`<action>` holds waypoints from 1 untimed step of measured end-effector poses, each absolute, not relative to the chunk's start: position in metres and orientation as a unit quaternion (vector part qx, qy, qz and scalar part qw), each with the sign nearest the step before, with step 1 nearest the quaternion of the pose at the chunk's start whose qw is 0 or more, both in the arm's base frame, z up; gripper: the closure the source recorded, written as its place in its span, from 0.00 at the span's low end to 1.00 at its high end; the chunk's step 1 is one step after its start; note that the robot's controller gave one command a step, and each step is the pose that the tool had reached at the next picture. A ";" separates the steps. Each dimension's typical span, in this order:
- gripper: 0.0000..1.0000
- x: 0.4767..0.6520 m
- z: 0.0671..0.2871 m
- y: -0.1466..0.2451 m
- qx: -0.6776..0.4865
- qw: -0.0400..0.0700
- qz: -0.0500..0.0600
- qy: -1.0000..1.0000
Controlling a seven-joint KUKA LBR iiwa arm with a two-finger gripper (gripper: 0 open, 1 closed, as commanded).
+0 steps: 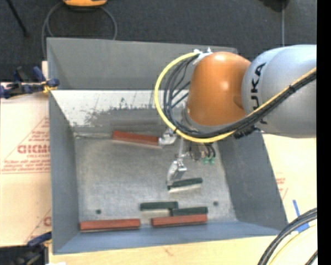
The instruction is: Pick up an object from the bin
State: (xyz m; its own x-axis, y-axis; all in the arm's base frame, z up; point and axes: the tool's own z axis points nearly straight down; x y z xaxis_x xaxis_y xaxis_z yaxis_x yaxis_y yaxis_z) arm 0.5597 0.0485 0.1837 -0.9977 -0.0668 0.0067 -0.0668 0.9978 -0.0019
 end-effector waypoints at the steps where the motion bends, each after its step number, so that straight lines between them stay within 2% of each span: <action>1: 1.00 0.537 0.080 0.032 0.095 -0.006 -0.001 -0.995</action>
Offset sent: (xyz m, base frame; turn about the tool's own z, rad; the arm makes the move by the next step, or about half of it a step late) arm 0.0000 0.0000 0.0000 0.0000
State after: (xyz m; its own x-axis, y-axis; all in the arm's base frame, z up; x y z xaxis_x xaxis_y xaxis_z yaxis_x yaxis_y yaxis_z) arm 0.5373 0.0316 0.0804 -0.9818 -0.1897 -0.0119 -0.1897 0.9818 -0.0001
